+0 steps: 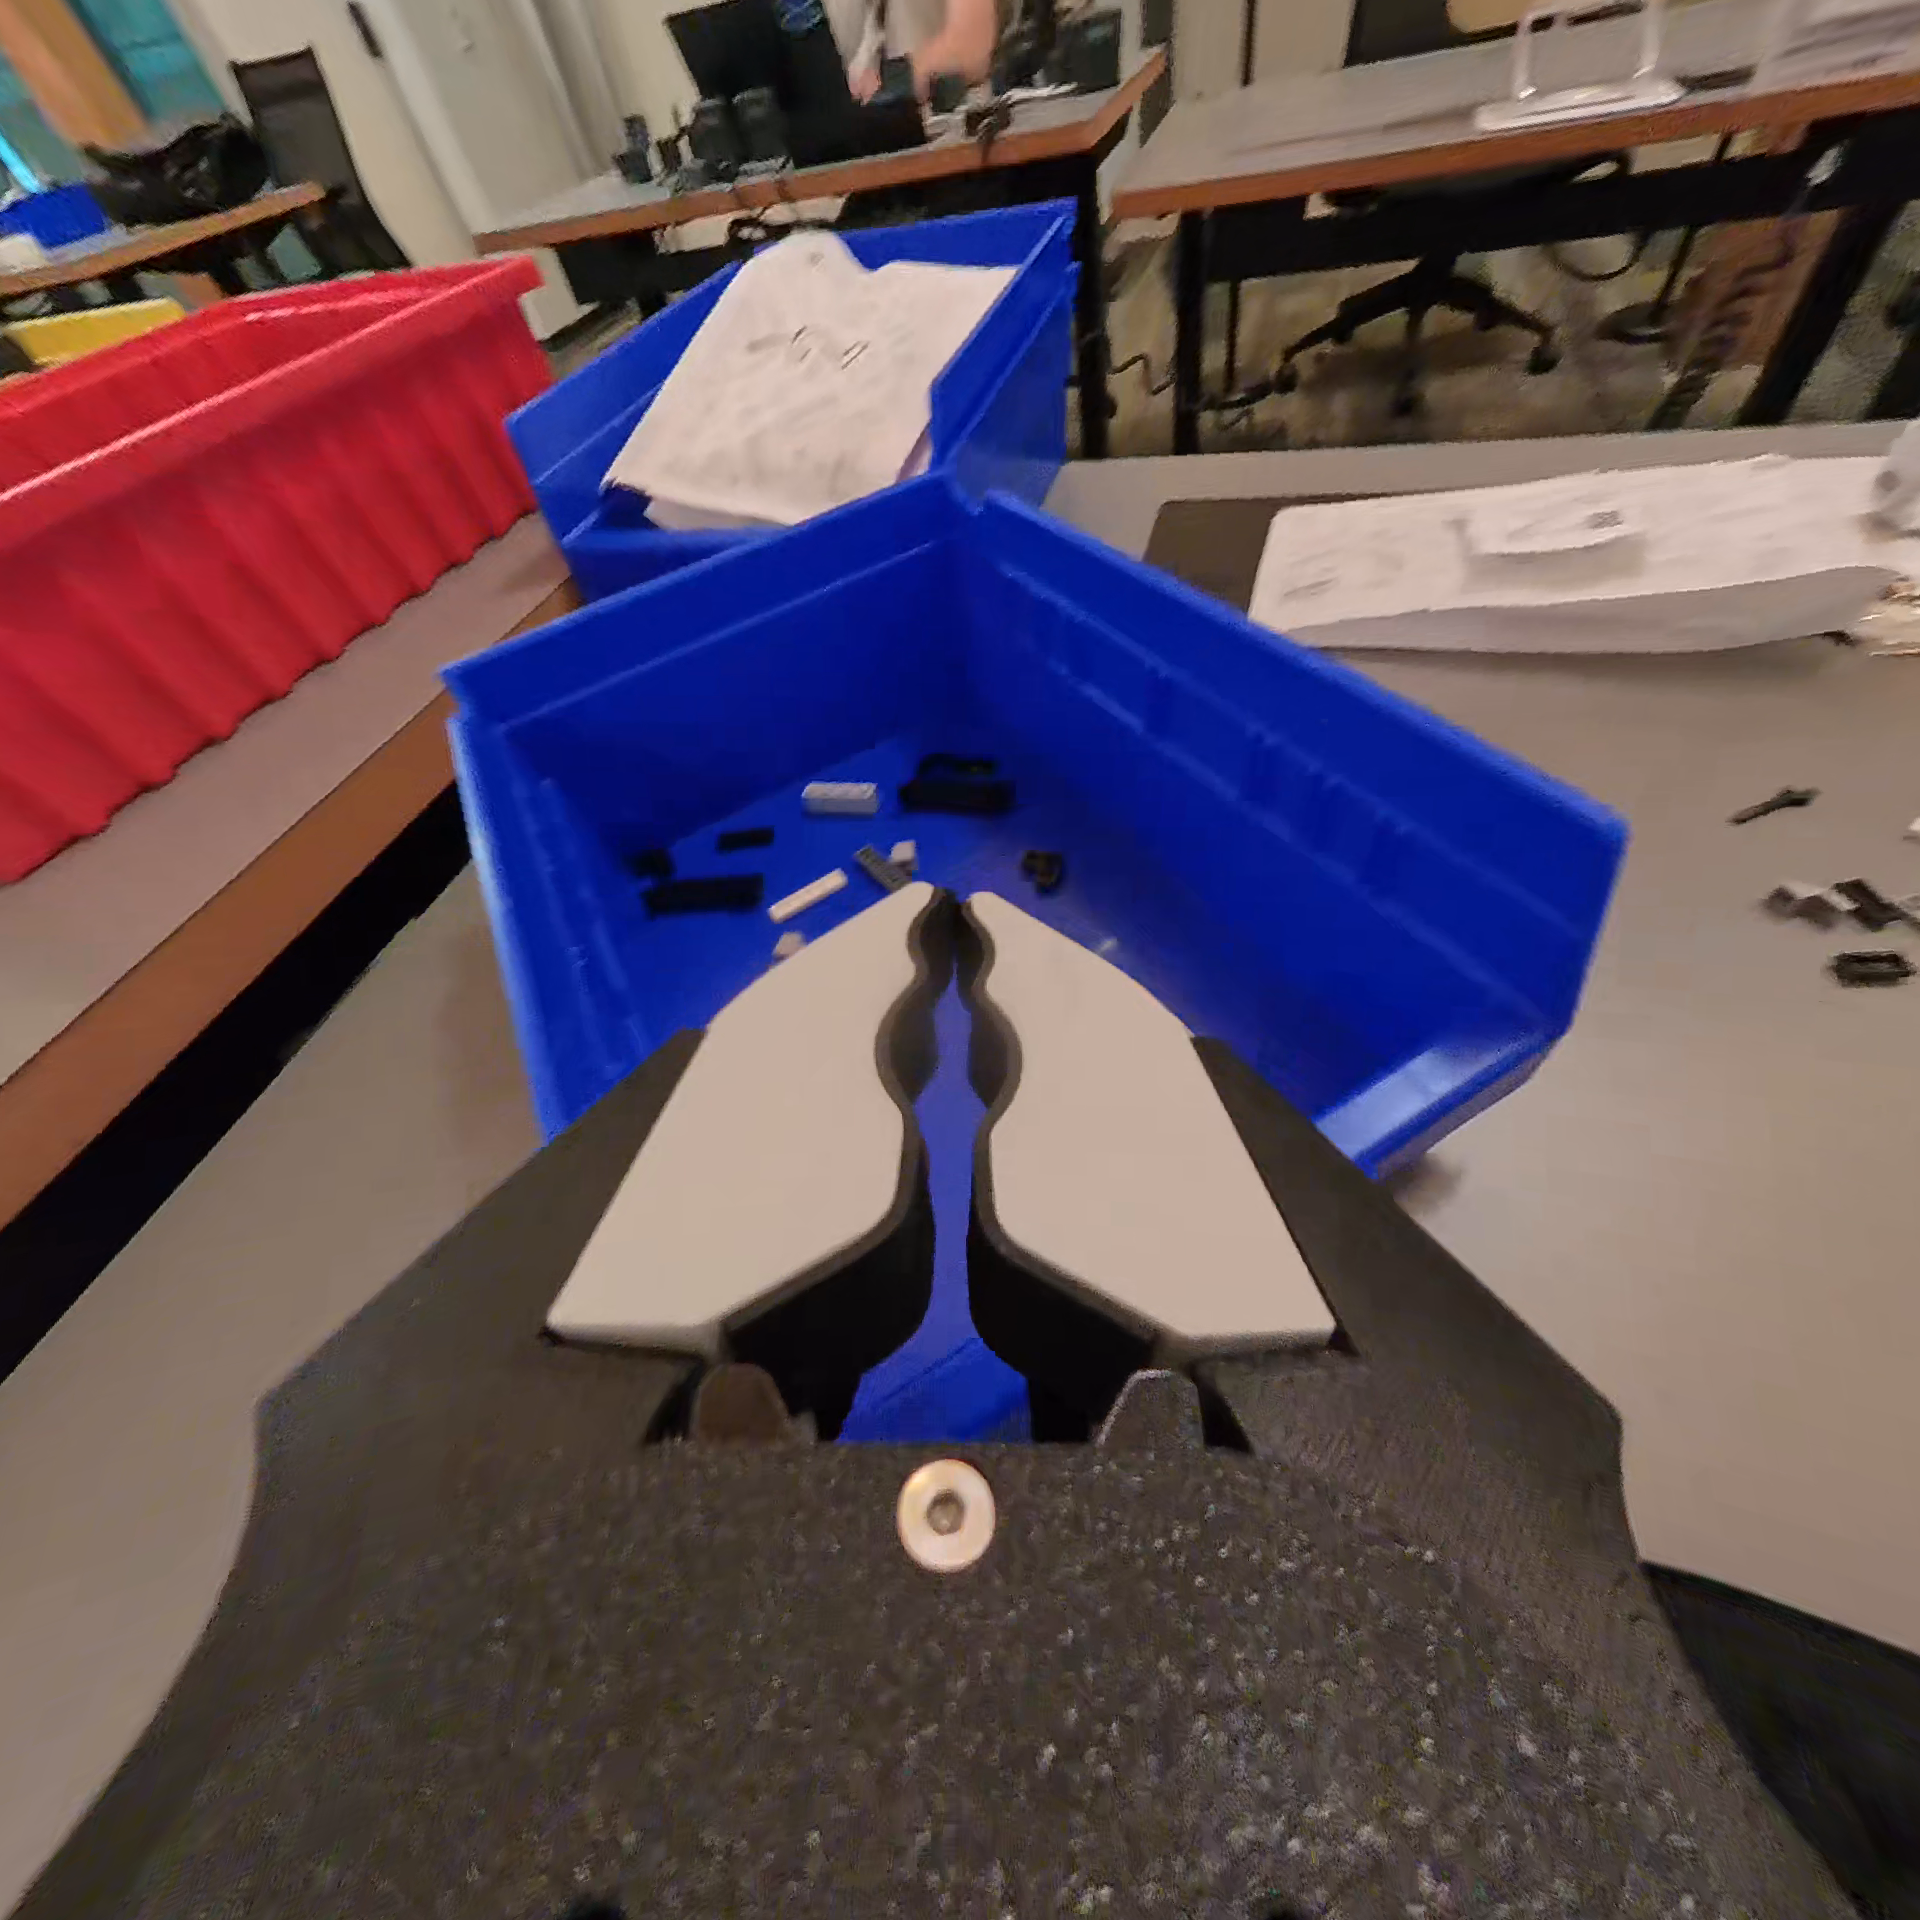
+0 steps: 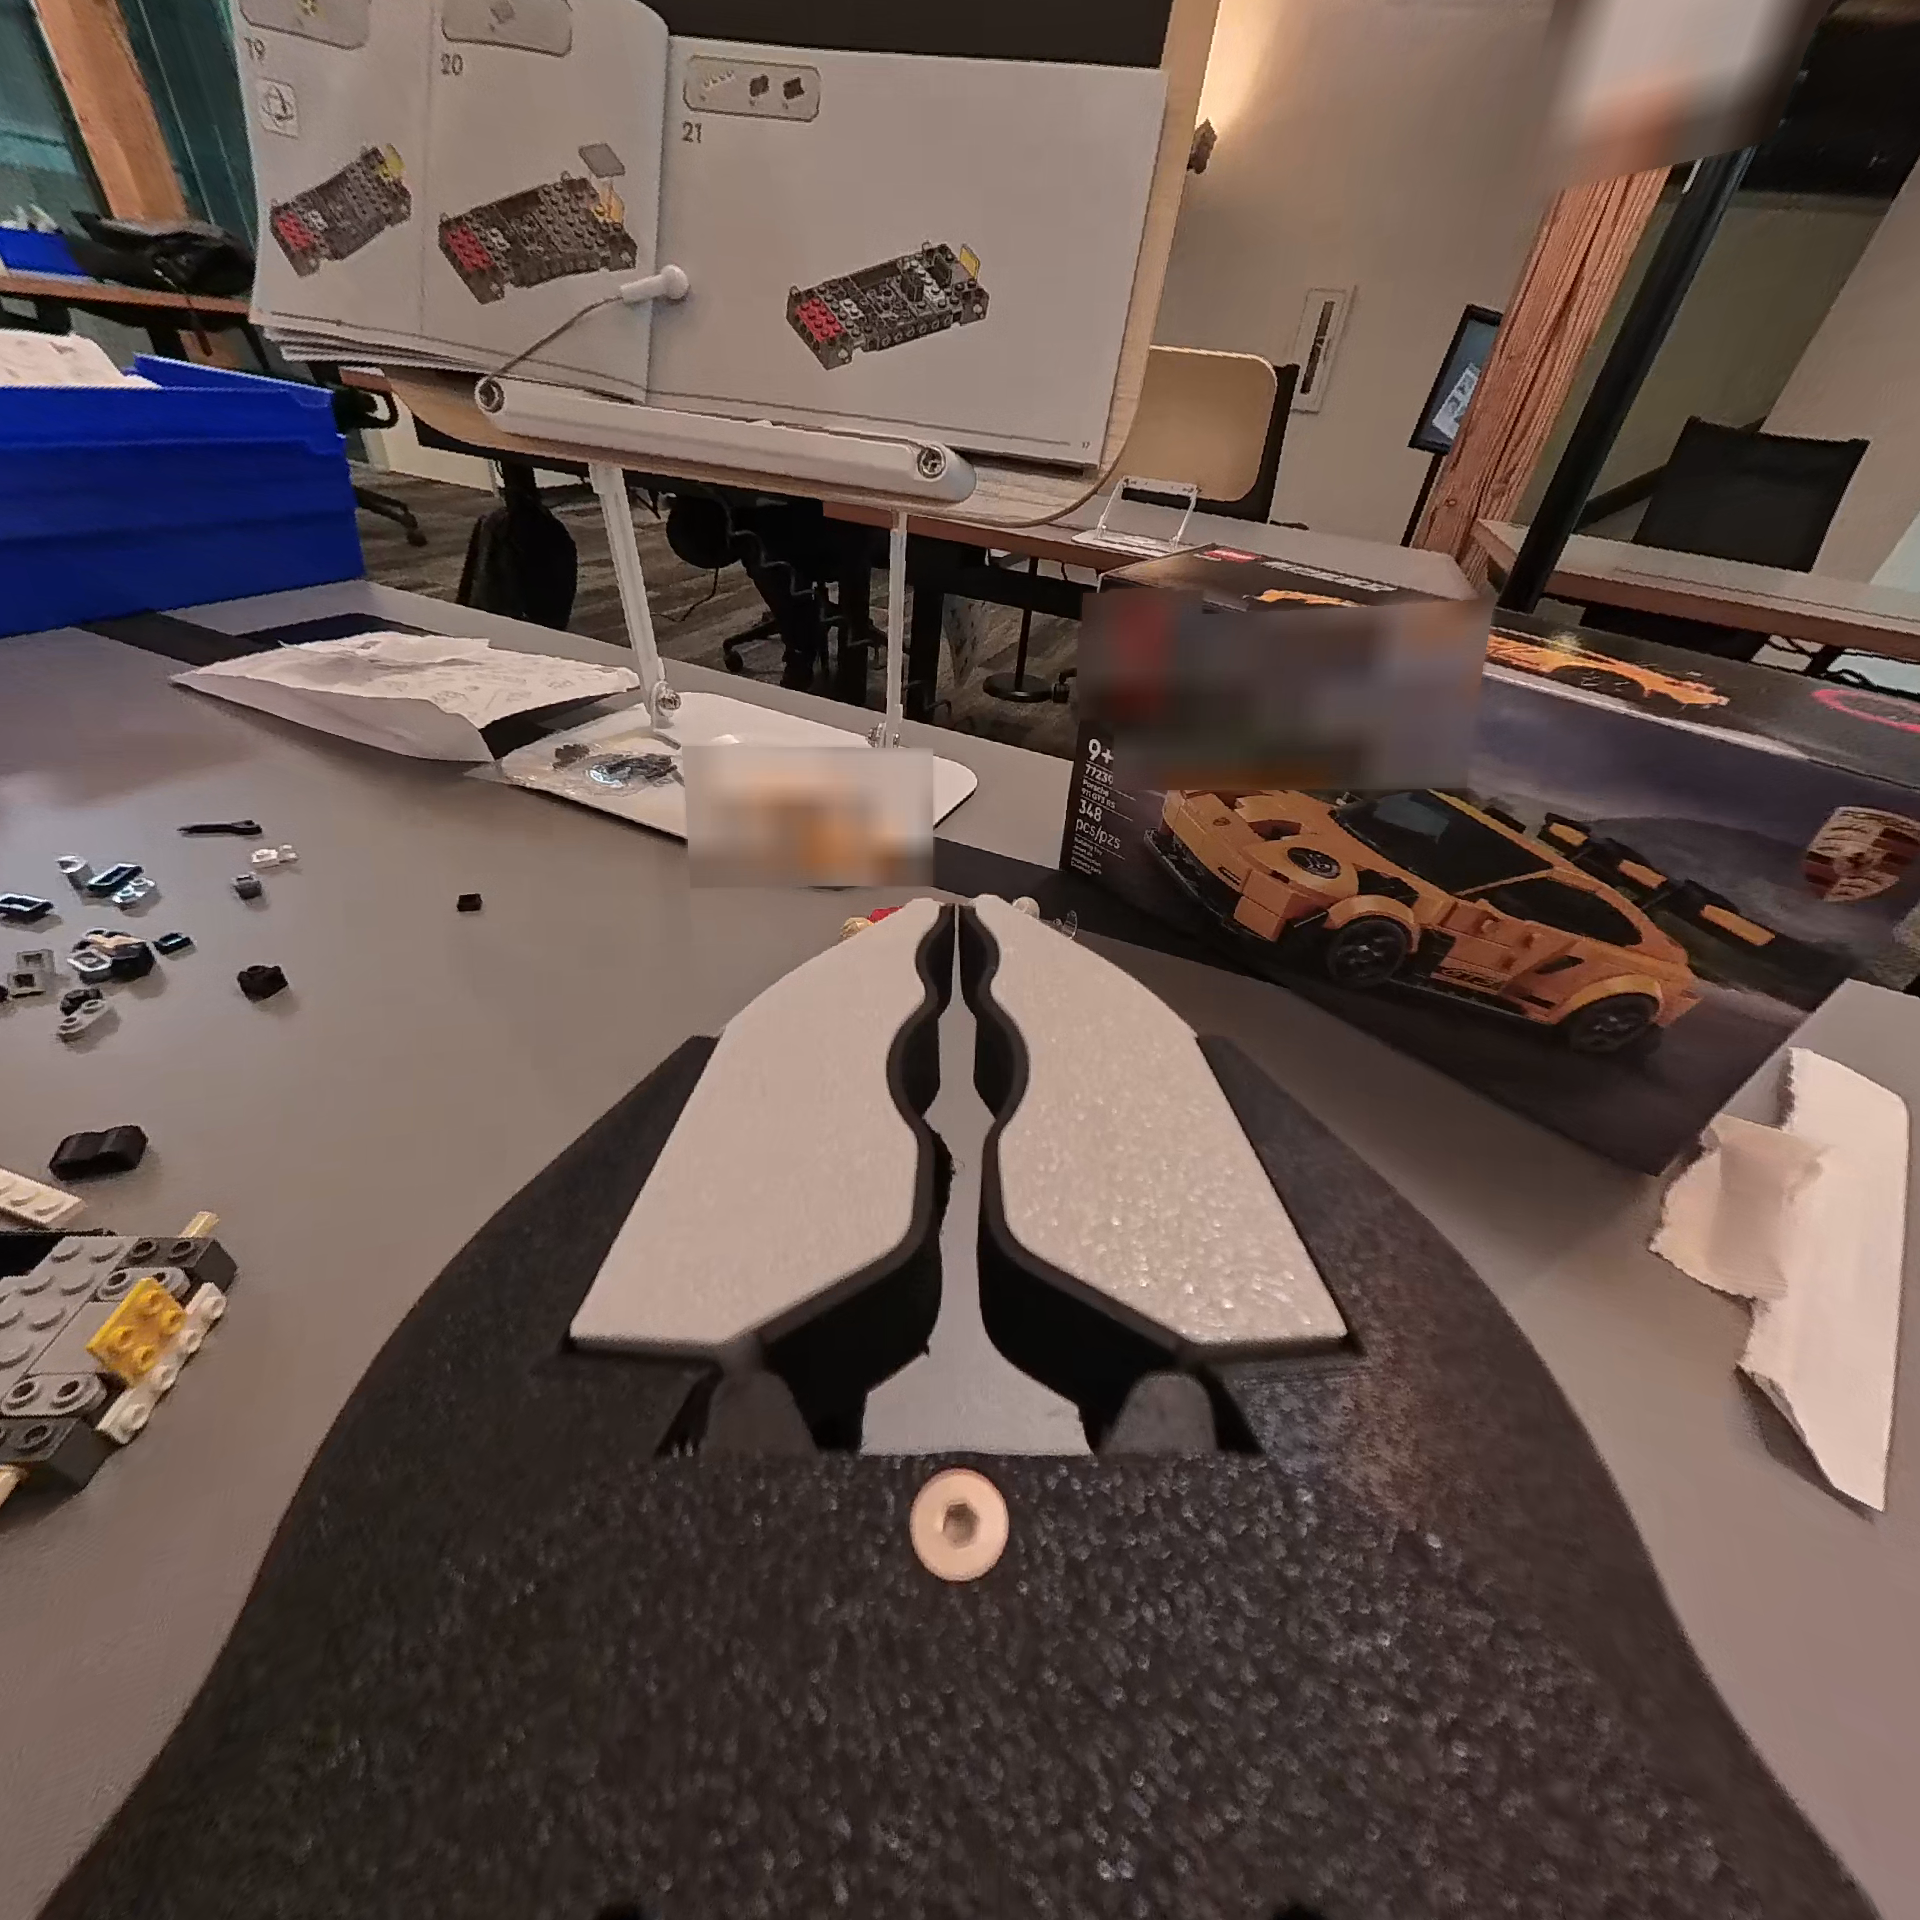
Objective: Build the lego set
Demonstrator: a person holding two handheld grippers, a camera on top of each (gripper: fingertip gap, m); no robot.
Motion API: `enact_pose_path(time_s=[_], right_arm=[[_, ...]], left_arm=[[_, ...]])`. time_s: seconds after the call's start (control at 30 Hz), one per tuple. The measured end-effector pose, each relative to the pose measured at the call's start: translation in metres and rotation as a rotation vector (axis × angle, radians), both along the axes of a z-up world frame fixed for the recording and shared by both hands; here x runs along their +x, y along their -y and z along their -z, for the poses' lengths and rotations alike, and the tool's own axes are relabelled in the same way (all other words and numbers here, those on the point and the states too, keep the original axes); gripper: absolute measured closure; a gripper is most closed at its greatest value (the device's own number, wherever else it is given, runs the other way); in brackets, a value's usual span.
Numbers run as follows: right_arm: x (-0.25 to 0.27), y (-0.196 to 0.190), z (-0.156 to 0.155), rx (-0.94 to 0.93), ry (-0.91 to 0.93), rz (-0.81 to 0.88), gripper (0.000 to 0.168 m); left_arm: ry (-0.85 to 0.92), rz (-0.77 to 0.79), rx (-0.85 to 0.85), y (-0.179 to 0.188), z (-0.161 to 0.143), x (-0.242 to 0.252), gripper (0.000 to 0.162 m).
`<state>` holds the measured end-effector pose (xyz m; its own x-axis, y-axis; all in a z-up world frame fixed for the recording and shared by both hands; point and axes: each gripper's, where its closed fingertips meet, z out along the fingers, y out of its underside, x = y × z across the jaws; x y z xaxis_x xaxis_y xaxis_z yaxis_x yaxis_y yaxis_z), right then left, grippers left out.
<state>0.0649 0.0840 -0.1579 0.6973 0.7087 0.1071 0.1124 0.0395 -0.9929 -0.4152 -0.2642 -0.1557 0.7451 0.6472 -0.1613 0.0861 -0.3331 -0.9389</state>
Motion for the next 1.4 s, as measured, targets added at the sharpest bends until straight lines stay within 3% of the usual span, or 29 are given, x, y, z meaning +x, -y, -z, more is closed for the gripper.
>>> enact_pose_path(time_s=[0.23,0.5,1.2,1.4], right_arm=[[-0.001,0.0,0.003,-0.015,0.002,-0.003,0.168],[0.0,0.001,0.002,-0.022,-0.006,-0.007,0.168],[0.003,0.003,-0.007,-0.028,-0.046,-0.019,0.168],[0.001,0.006,-0.01,-0.03,-0.061,-0.032,0.168]], left_arm=[[0.052,-0.067,-0.087,0.023,0.03,0.001,0.162],[0.099,-0.023,-0.108,0.01,0.046,0.015,0.162],[0.186,-0.035,-0.204,0.001,0.06,0.005,0.161],[0.163,0.005,-0.28,-0.022,0.048,0.001,0.159]])
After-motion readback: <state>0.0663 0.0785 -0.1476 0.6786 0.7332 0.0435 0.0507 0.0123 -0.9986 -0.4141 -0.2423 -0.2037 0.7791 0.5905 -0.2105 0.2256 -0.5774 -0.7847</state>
